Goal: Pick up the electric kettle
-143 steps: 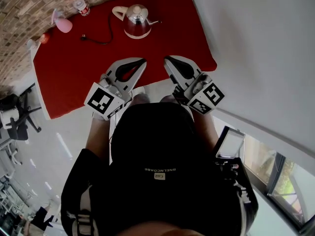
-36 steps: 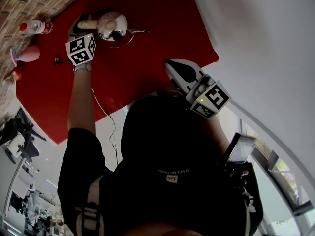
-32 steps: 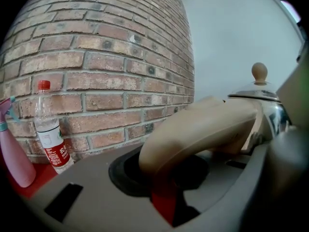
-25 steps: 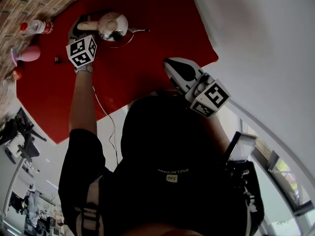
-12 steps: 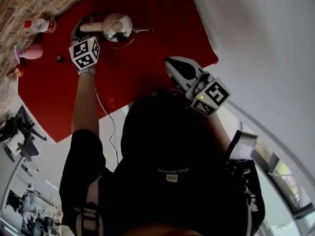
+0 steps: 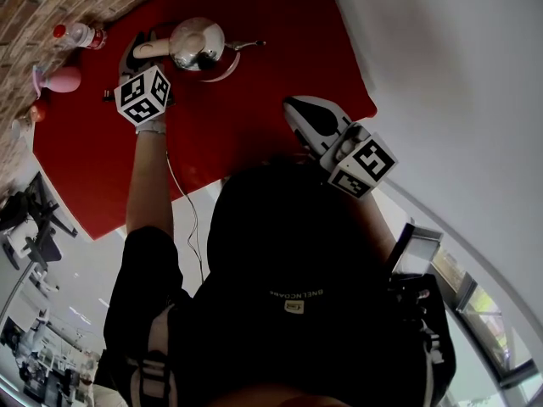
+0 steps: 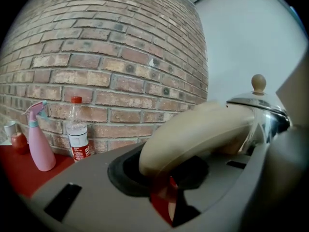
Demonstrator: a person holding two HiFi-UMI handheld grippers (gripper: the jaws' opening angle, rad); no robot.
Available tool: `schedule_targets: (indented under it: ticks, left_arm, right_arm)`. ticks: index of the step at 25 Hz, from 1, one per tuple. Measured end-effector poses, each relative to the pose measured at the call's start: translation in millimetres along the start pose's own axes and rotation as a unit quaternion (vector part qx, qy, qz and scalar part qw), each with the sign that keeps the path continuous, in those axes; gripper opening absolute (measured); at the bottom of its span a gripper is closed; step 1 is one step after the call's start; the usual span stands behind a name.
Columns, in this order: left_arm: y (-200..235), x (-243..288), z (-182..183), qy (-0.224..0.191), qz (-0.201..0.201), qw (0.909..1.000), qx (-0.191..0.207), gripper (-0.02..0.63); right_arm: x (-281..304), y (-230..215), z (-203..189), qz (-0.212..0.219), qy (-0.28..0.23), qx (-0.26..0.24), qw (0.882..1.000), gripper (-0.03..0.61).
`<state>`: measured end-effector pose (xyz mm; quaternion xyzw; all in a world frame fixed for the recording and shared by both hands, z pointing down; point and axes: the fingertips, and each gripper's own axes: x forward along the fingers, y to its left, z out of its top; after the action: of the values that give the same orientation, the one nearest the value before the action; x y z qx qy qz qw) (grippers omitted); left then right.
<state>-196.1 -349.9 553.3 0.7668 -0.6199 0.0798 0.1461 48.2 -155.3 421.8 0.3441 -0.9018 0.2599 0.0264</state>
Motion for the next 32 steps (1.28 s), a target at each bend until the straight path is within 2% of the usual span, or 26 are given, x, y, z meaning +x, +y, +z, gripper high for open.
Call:
schedule_targets:
  ticks: [14,20,32]
  left_arm:
    - [4,-63,56,-0.048,0.038,0.9973,-0.042,0.092]
    - [9,-89,64,-0.048,0.059,0.9964,-0.038,0.092]
    - [6,-153,85,-0.064,0.107,0.9893,-0.076,0.092]
  right_arm:
    - [3,-16,36,0.018,-0.028,-0.023,0.999,0.002]
    - [8,-16,47,0.034,-0.032,-0.030,0.998,0.002]
    - [17,-11,63,0.077,-0.031,-0.038,0.996,0.002]
